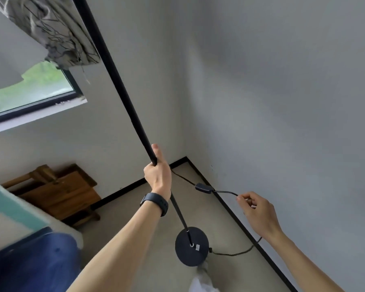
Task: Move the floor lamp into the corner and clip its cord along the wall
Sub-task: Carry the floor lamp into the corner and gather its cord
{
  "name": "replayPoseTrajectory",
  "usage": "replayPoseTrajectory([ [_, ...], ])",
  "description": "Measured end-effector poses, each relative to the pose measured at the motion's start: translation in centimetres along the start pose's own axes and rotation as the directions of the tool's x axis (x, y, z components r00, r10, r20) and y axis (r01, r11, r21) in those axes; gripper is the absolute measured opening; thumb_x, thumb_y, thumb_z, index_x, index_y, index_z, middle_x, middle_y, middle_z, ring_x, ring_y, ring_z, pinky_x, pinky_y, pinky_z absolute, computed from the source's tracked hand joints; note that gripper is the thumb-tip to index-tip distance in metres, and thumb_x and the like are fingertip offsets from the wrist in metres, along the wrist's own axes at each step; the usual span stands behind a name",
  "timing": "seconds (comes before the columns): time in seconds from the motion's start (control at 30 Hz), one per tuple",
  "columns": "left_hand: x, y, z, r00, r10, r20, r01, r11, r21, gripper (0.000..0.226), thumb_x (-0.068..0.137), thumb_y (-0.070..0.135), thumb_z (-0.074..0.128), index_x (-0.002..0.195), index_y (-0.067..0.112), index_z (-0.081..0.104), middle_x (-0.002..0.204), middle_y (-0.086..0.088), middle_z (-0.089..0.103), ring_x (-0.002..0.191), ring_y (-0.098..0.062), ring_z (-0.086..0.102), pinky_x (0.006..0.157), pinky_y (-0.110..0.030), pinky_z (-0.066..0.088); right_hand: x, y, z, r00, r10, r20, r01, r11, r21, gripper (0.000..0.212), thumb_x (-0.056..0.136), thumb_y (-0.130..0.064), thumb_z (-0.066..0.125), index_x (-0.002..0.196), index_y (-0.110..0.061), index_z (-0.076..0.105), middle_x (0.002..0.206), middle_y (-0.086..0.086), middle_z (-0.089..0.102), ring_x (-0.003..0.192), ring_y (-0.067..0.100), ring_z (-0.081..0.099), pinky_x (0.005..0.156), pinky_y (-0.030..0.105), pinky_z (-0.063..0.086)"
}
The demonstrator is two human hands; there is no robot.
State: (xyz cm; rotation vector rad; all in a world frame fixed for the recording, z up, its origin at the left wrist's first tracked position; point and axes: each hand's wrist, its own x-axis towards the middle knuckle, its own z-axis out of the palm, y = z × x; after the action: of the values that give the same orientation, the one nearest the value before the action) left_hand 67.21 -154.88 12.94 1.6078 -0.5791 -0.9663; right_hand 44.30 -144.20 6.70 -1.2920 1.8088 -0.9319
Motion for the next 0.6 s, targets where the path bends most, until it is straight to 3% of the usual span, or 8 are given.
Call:
replayPoseTrajectory([
  [0.17,10.1,2.1,6.0,1.000,-0.017,0.004,0.017,0.998,0.059,0.066,0.092,0.070,0.046,0.057,0.018,0.023,0.045,0.008,0.027,0.045,-0.015,0.026,0.047,-0.027,0.026,10.5,-1.3,4.0,0.997,0.075,0.004,-0.075,0.997,0.021,0.017,0.095,-0.031,0.060,0.081,-0.026,0.068,0.073,0.008,0.069,0.065,0.025,0.060,0.063,0.032,0.048],
  [0.3,18.1,3.1,10.4,0.997,-0.071,-0.002,0.071,0.991,0.110,0.066,0.089,0.074,0.045,0.059,0.018,0.024,0.051,0.005,0.028,0.046,-0.014,0.026,0.047,-0.028,0.028,16.9,-2.5,6.1,0.990,0.138,-0.006,-0.138,0.990,0.024,0.015,0.097,-0.033,0.058,0.088,-0.025,0.069,0.079,0.005,0.071,0.074,0.024,0.065,0.062,0.025,0.048],
  [0.6,34.4,2.3,21.7,0.986,-0.140,0.090,0.117,0.969,0.218,0.064,0.090,0.073,0.043,0.068,0.013,0.050,0.066,0.000,0.053,0.058,-0.018,0.051,0.063,-0.031,0.047,30.4,-3.5,12.2,0.967,0.237,-0.093,-0.239,0.971,-0.019,0.015,0.099,-0.031,0.056,0.093,-0.024,0.068,0.081,-0.002,0.070,0.072,0.008,0.063,0.060,0.013,0.044],
])
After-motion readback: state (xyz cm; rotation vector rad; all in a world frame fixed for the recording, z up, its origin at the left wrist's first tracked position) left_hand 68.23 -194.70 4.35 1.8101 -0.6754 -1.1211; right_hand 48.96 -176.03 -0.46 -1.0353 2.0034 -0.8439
